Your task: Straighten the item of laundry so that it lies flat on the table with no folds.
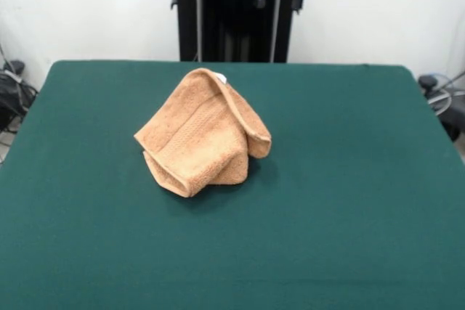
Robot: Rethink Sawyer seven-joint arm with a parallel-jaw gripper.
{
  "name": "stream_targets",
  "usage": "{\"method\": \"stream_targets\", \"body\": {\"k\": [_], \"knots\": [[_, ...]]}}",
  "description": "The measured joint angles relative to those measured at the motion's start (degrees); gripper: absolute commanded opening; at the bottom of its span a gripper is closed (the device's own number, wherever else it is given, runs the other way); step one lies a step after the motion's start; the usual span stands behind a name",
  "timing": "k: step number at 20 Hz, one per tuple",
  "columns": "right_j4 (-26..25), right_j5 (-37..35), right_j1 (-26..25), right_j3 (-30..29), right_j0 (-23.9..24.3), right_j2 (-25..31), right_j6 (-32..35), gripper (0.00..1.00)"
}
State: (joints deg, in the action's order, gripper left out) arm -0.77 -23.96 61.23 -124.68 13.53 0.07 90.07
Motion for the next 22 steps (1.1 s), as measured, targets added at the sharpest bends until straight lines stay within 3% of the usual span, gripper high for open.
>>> {"method": "stream_targets", "body": {"k": [15, 22], "knots": [[-2.7, 3.8, -8.6, 1.1, 2.6, 2.0, 0.0, 1.0], [-4.9, 3.8, -10.3, 1.4, 7.9, 5.0, 0.0, 1.0]]}}
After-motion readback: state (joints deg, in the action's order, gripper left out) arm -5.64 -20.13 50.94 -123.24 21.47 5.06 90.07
